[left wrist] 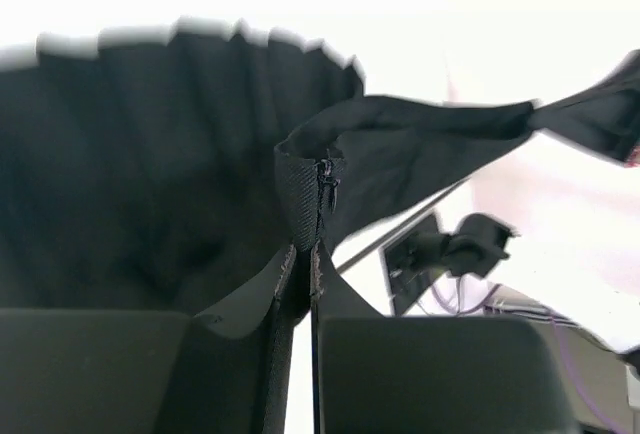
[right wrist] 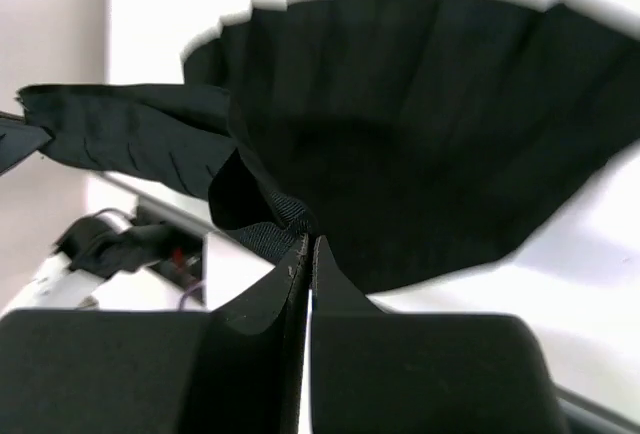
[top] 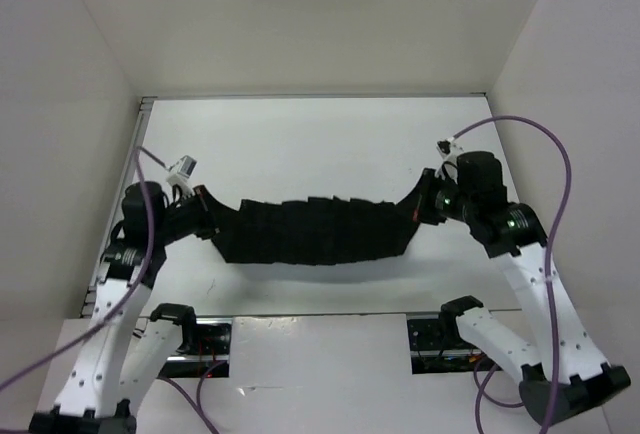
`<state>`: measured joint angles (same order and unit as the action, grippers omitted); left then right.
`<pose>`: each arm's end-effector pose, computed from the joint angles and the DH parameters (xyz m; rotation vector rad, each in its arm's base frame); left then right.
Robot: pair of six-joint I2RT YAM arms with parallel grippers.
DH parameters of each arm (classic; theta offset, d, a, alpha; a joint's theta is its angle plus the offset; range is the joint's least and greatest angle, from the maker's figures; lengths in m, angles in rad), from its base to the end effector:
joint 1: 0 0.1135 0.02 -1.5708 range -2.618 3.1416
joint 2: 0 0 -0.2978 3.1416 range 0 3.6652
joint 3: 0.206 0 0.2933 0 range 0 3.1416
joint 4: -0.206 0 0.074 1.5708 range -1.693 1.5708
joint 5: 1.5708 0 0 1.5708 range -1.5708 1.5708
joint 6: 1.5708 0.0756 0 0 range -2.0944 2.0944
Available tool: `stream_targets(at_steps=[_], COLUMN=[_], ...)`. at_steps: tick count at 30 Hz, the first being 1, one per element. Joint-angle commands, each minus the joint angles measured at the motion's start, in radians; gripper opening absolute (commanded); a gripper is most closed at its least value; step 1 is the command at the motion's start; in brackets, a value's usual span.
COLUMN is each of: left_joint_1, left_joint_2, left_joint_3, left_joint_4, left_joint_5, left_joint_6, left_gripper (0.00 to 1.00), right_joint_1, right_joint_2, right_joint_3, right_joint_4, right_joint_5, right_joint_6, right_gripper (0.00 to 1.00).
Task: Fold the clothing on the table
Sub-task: Fold the skirt
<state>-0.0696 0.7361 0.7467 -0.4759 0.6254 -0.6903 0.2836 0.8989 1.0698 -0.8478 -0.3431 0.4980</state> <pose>0.2031 -0.0585 0.3158 -0.2403 2.1082 -1.1008 0.2046 0.0861 0.3636 0.0567 2.3255 0.7946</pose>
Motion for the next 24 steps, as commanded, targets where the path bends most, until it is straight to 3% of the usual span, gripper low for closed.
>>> stream_targets(at_steps=[1, 5, 12, 17, 24], left_joint_1=[0.002, 0.002, -0.007, -0.007, -0.016], left_joint_2=[-0.081, 0.058, 0.195, 0.146, 0.029], left_joint_3=[-0.047, -0.098, 0.032, 0.089, 0.045], left_joint_4=[-0.007, 0.036, -0.062, -0.197, -0.319], left_joint_5=[-0.020, -0.093, -0.202, -0.266, -0.265], left_joint_6=[-0.101, -0.023, 0.037, -0.018, -0.083], left_gripper=[0.12, 0.12, 0.12, 0.06, 0.03], right_joint_1=[0.011, 0.011, 0.011, 0.020, 0.040], right_joint_2=[-0.038, 0.038, 0.132, 0.172, 0.250], right_joint_3=[-0.036, -0.054, -0.065, -0.074, -0.065], right_joint_4=[-0.080, -0.045, -0.036, -0.027, 0.016], right_joint_5=[-0.025, 0.058, 0.081, 0.104, 0.125], right_joint_6=[0.076, 0.085, 0.106, 0.116, 0.125], right_gripper=[0.00, 0.00, 0.00, 0.00, 0.00])
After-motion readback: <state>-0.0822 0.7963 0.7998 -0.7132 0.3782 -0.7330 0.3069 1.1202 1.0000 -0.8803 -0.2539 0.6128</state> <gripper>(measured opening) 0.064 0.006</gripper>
